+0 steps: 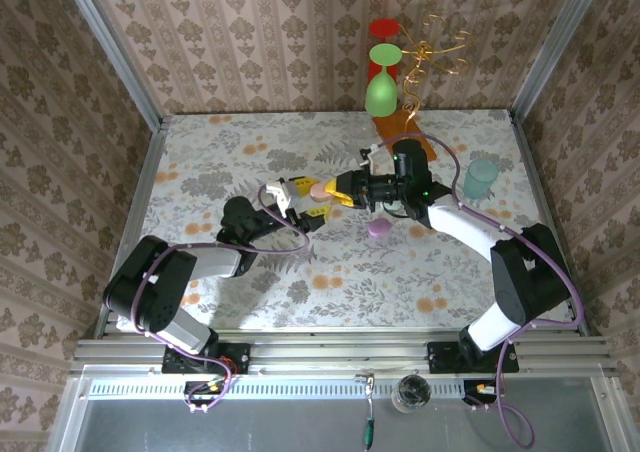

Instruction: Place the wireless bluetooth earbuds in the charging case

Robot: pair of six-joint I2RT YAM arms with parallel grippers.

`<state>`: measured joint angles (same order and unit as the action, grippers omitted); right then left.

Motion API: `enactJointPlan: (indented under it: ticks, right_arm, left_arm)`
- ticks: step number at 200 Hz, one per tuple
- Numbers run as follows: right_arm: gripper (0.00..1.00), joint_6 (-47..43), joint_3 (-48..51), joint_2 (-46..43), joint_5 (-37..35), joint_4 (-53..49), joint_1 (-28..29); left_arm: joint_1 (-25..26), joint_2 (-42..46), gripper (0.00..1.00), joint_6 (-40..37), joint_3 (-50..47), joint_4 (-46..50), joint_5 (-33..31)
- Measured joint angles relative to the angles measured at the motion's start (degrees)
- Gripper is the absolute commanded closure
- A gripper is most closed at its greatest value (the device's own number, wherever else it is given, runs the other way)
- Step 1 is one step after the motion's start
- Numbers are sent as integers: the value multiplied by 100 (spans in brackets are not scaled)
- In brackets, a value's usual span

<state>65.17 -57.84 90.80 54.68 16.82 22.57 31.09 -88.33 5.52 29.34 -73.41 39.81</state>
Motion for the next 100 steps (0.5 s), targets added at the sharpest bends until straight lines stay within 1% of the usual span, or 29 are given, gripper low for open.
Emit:
enactJointPlan:
  ticks: [18,30,46,68,100]
  right_arm:
    - [86,-31,46,48,-11,-9,-122]
    - [86,-114,52,103,-48,-61,-201]
    - [85,-339,52,173,-155,-243,-289]
    - [84,-828,13,343,-411,-761,-372]
    - [84,-1353,-111,796,-772,-1305,-439]
  left_arm:
    - [0,0,12,-46,-22,2,2]
    - [-4,11,8,-79,-79,7,0]
    - [-33,59,6,-101,-243,17,0]
    - [-55,203,3,-238,-437,262,2]
    - [-52,664,0,-678,-509,1261,-4]
